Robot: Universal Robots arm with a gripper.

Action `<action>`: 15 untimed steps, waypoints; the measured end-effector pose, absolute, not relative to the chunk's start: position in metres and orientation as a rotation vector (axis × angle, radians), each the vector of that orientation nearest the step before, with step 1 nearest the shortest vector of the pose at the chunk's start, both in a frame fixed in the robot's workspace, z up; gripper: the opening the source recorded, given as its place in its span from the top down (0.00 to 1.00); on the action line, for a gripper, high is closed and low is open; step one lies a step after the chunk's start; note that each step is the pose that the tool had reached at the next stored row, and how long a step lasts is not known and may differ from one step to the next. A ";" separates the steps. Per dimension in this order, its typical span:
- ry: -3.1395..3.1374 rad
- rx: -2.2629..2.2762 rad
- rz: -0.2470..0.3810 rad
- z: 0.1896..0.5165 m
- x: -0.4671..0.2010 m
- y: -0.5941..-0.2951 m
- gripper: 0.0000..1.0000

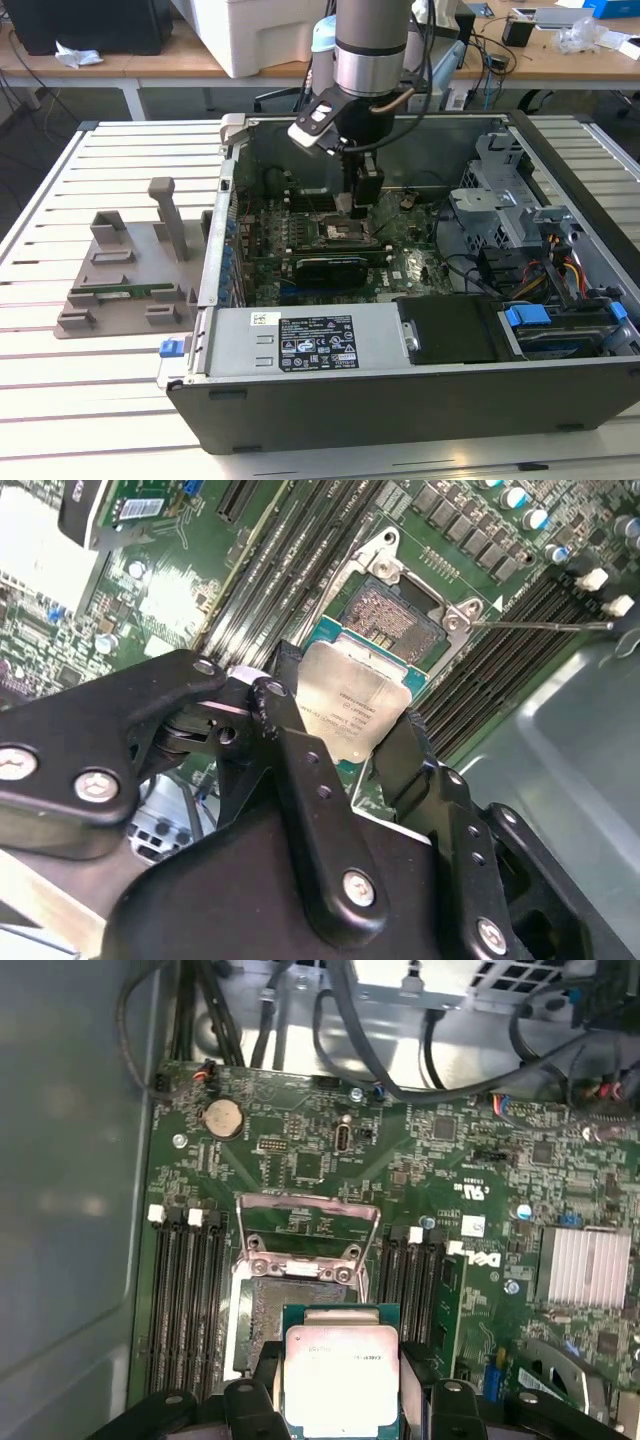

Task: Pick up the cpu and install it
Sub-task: 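Place the cpu into insertion slot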

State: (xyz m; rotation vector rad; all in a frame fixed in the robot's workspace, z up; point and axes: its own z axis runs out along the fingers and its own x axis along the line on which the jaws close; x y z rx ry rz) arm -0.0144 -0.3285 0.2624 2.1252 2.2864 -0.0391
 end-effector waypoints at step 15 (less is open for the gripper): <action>2.262 2.151 -0.041 0.239 -0.016 -0.322 0.45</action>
